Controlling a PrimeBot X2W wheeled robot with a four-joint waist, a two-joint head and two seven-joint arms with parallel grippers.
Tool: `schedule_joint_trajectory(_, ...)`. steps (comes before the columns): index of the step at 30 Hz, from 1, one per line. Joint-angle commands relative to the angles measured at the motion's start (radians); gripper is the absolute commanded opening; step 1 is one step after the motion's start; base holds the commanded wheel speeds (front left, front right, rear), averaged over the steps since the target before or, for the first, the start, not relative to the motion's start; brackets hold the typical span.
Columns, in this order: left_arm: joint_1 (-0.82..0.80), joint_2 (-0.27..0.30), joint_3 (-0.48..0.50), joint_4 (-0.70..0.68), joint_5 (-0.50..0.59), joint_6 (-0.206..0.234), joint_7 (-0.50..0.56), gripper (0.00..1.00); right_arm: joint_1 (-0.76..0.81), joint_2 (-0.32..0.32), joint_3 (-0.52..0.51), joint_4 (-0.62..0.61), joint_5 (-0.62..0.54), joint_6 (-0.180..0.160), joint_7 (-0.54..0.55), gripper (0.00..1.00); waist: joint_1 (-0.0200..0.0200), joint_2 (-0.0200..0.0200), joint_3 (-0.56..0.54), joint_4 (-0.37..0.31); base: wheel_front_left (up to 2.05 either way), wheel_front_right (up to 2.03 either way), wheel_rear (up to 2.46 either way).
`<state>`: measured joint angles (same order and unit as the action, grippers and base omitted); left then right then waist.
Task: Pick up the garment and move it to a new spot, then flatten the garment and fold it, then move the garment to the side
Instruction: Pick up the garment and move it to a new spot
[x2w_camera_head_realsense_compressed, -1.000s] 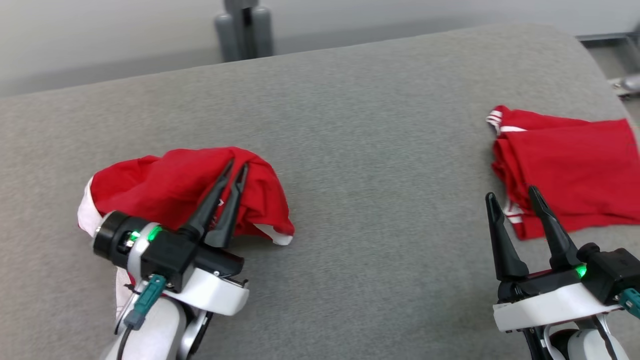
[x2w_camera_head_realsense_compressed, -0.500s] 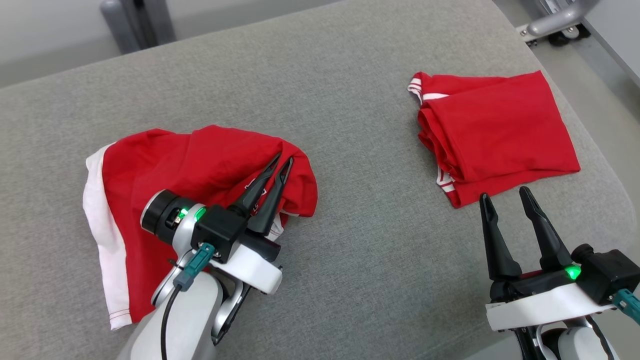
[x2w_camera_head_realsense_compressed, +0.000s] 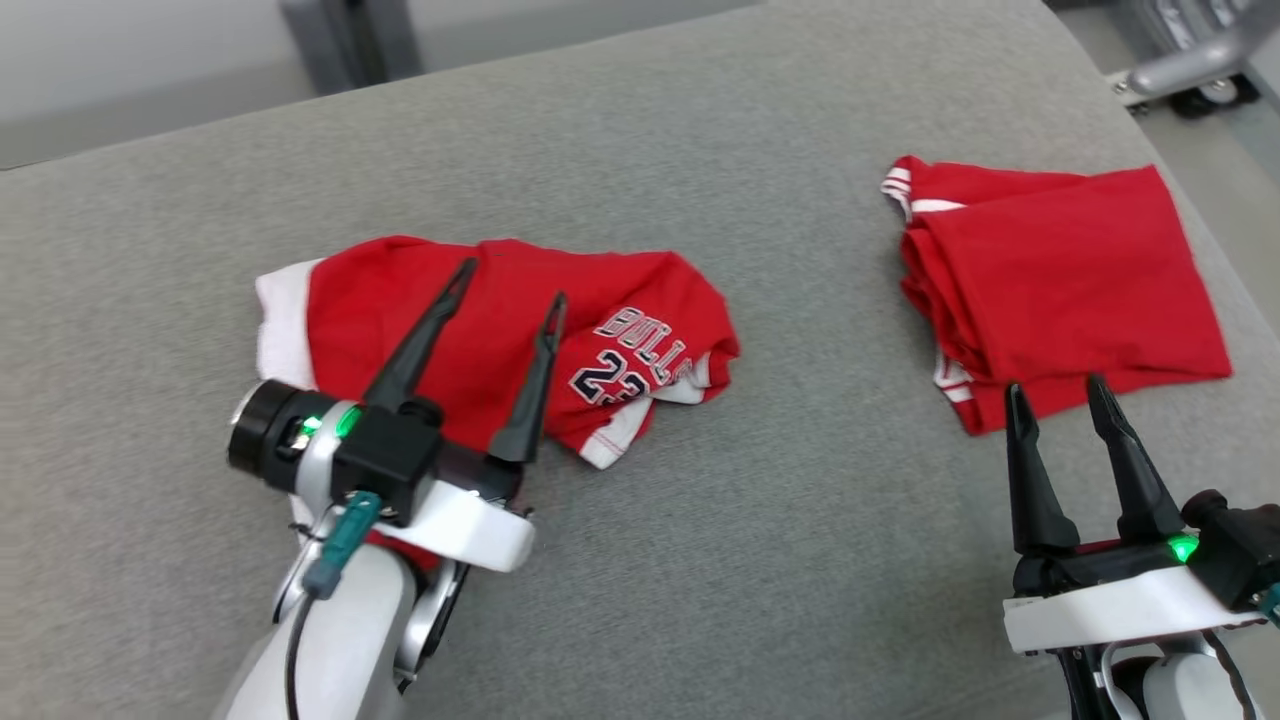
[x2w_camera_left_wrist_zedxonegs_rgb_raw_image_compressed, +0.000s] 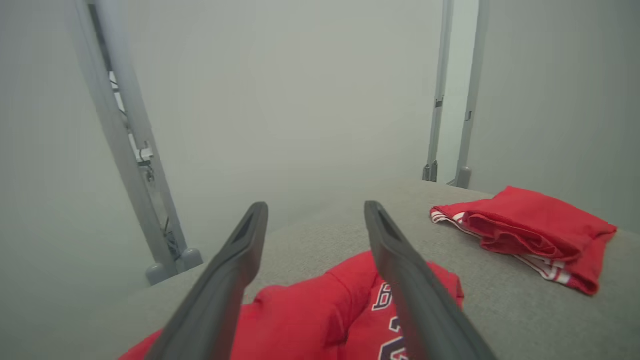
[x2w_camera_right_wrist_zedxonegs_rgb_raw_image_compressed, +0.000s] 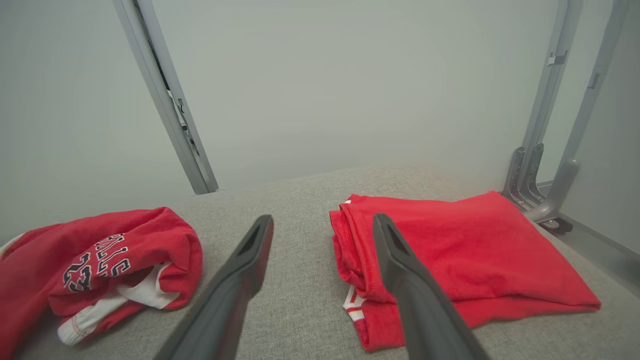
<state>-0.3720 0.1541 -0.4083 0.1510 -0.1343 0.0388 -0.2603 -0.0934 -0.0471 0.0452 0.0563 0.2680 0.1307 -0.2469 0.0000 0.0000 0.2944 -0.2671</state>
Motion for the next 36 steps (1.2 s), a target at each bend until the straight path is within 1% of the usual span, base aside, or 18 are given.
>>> schedule_joint_trajectory(1, 0.021, 0.009, 0.022, -0.018, -0.015, 0.02, -0.003, 1.0, -0.003, -0.006, -0.007, -0.001, -0.013, 0.0, 0.001, 1.0, 0.0, 0.0, -0.028, 0.055, 0.0, 0.0, 0.0)
schedule_joint_trajectory(4, 0.062, 0.017, 0.069, -0.052, -0.035, 0.055, -0.003, 1.0, -0.005, -0.006, -0.019, -0.008, -0.028, 0.0, 0.012, 1.0, 0.0, 0.0, -0.046, 0.099, 0.0, 0.0, 0.0)
schedule_joint_trajectory(7, 0.104, 0.032, 0.116, -0.076, -0.051, 0.079, -0.003, 1.0, -0.005, -0.006, -0.026, -0.02, -0.042, 0.0, 0.027, 1.0, 0.0, 0.0, -0.062, 0.137, 0.0, 0.0, 0.0)
schedule_joint_trajectory(14, 0.192, 0.073, 0.199, -0.104, -0.074, 0.102, -0.003, 1.0, 0.014, -0.007, -0.04, -0.027, -0.063, 0.0, 0.053, 1.0, 0.0, 0.0, -0.105, 0.184, 0.0, 0.0, 0.0)
schedule_joint_trajectory(16, 0.223, 0.083, 0.222, -0.113, -0.085, 0.101, -0.003, 1.0, 0.023, -0.006, -0.046, -0.027, -0.07, 0.0, 0.061, 1.0, 0.0, 0.0, -0.122, 0.193, 0.0, 0.0, 0.0)
schedule_joint_trajectory(20, 0.28, 0.115, 0.246, -0.119, -0.094, 0.089, -0.003, 1.0, 0.043, -0.006, -0.056, -0.028, -0.083, 0.0, 0.076, 1.0, 0.0, 0.0, -0.156, 0.202, 0.0, 0.0, 0.0)
schedule_joint_trajectory(25, 0.343, 0.137, 0.257, -0.13, -0.108, 0.083, -0.001, 1.0, 0.071, -0.006, -0.07, -0.03, -0.12, 0.0, 0.094, 1.0, 0.0, 0.0, -0.196, 0.202, 0.0, 0.0, 0.0)
schedule_joint_trajectory(29, 0.381, 0.136, 0.258, -0.13, -0.117, 0.092, 0.007, 1.0, 0.1, -0.006, -0.074, -0.033, -0.123, 0.0, 0.106, 1.0, 0.0, 0.0, -0.226, 0.197, 0.0, 0.0, 0.0)
schedule_joint_trajectory(36, 0.419, 0.14, 0.254, -0.149, -0.12, 0.111, 0.029, 1.0, 0.132, -0.006, -0.077, -0.05, -0.116, 0.0, 0.12, 1.0, 0.0, 0.0, -0.246, 0.199, 0.0, 0.0, 0.0)
